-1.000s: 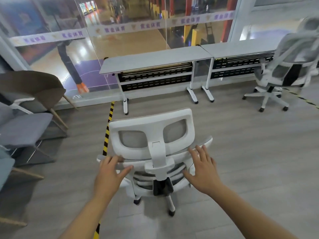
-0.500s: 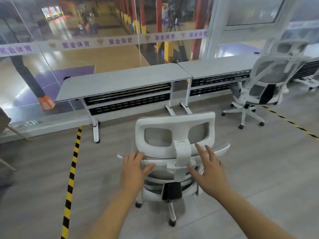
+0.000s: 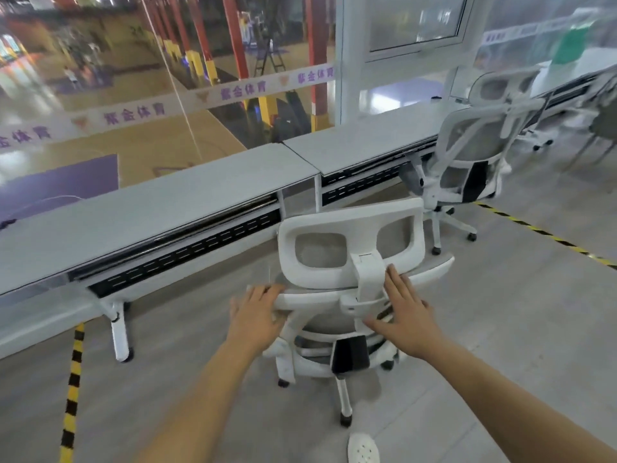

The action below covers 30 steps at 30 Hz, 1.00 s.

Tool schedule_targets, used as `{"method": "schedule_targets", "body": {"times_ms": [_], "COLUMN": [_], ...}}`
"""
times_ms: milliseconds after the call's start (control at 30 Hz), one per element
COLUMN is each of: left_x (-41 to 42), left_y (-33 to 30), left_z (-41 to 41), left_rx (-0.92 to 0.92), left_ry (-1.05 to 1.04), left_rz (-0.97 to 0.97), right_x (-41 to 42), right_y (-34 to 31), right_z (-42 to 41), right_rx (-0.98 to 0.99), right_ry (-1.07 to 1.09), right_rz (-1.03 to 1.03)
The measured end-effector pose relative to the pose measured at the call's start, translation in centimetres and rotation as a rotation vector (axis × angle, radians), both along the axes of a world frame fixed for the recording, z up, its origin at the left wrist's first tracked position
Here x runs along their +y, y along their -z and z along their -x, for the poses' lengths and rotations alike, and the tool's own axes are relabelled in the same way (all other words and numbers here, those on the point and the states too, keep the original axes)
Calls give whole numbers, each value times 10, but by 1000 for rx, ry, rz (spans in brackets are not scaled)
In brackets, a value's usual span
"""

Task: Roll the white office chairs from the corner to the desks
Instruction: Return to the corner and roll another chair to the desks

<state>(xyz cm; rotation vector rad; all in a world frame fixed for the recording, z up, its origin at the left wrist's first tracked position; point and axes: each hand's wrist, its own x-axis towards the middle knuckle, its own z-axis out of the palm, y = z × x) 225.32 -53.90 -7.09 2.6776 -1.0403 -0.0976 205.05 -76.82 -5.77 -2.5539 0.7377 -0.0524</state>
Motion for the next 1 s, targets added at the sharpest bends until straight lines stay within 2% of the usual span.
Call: {"method": "schedule_targets", "body": {"times_ms": [267,533,667,800,1000], "left_x": [-143,-229,-256,-267,-262], "left_y": [-7,-9,-12,-23,-33], "left_z": [-89,-152,-176,-186,-163], "left_rx": [144,185,210,243,334], "left_ry": [25,146,215,268,547], "left_rz": [37,-77,-138,-84,-1], "right_x": [-125,-207,-199,-166,-90], "right_y": [-3,-10,-12,-17,-27], "right_z": [-81,-127,-122,-108,-92], "right_rx": [-10,37,64,41,-52], "right_ry": [43,139,277,449,739], "right_rz": [-64,-35,-101,-145,-157]}}
